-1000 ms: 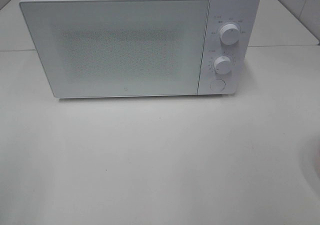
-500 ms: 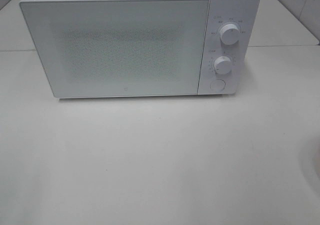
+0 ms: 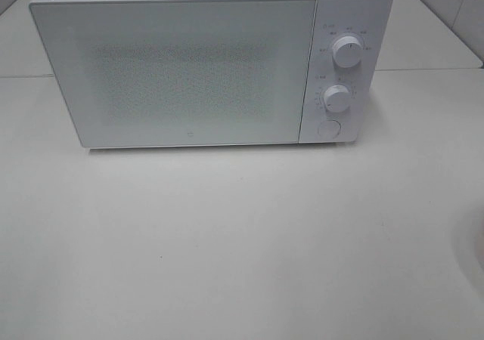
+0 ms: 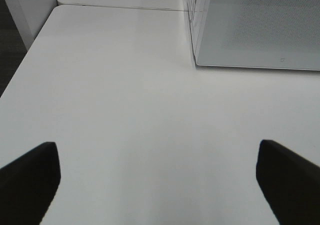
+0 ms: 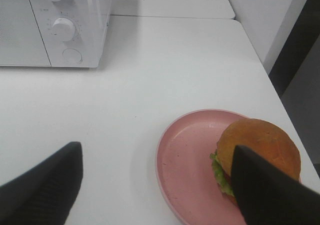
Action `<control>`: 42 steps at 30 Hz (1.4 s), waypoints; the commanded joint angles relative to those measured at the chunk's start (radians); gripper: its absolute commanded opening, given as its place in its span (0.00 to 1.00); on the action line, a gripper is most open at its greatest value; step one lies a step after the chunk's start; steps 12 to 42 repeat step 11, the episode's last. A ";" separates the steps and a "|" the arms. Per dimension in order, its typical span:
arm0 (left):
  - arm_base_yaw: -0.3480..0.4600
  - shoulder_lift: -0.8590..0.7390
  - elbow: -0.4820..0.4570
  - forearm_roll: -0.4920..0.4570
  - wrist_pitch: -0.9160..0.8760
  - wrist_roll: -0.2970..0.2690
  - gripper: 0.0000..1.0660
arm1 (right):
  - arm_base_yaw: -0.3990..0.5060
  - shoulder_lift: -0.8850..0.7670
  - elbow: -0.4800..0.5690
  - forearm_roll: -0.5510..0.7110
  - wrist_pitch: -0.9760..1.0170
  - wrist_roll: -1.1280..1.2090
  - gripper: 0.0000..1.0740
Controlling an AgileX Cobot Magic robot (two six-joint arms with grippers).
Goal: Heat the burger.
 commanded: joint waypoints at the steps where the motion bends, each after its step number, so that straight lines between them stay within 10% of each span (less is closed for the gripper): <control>1: 0.001 -0.020 0.000 -0.004 0.002 0.002 0.93 | -0.008 -0.035 0.001 -0.003 -0.011 -0.004 0.69; 42: 0.001 -0.019 0.000 -0.004 0.002 0.002 0.92 | -0.008 -0.035 0.001 -0.003 -0.011 -0.004 0.69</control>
